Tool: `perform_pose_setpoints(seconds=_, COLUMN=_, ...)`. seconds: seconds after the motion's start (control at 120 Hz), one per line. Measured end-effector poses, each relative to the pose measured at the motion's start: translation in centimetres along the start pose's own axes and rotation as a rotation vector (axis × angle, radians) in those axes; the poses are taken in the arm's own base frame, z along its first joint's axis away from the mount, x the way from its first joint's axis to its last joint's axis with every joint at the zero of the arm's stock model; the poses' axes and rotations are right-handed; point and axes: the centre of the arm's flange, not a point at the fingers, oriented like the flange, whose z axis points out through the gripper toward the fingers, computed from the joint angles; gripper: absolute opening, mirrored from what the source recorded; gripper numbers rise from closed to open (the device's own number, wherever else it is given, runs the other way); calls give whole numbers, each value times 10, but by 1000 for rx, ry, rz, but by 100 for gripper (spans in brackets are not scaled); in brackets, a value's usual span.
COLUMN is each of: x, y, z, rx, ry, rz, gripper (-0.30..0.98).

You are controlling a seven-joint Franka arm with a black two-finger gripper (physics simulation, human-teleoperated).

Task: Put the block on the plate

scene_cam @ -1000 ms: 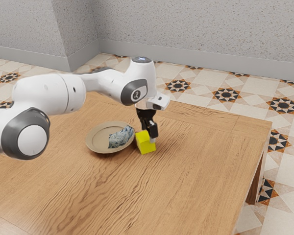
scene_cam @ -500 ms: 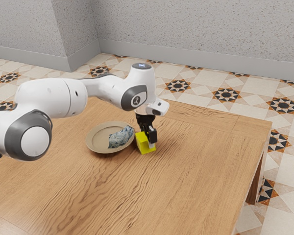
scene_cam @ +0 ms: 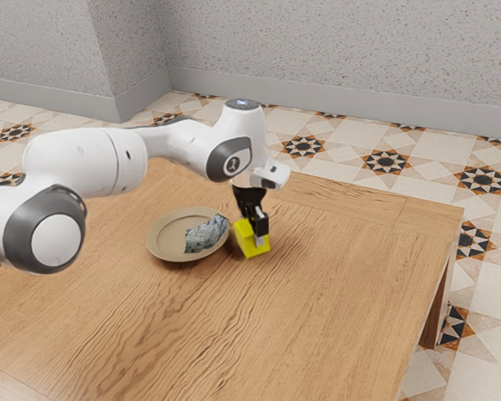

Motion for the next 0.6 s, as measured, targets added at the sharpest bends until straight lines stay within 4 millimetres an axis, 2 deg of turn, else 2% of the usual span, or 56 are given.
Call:
perform_pose_setpoints(seconds=0.067, x=2, y=2, z=-13, rx=8, ry=15, rz=2, gripper=34)
perform_pose_setpoints(seconds=0.133, x=1, y=1, z=-35, rx=22, ry=37, rz=-3, gripper=34)
perform_pose_setpoints(seconds=0.208, x=-4, y=-7, z=-64, rx=46, ry=67, rz=-17, gripper=35)
perform_pose_setpoints(seconds=0.267, x=-13, y=-20, z=-74, rx=54, ry=77, rz=-39, gripper=35)
perform_pose_setpoints(seconds=0.333, x=-29, y=-42, z=-73, rx=54, ry=72, rz=-77, gripper=35)
perform_pose_setpoints(seconds=0.425, x=-59, y=-69, z=-60, rx=48, ry=37, rz=-127, gripper=35)
perform_pose_setpoints(seconds=0.542, x=-98, y=-84, z=-40, rx=34, ry=-25, rz=-185, gripper=35)
perform_pose_setpoints(seconds=0.6, x=-110, y=-87, z=-30, rx=23, ry=-36, rz=-206, gripper=34)
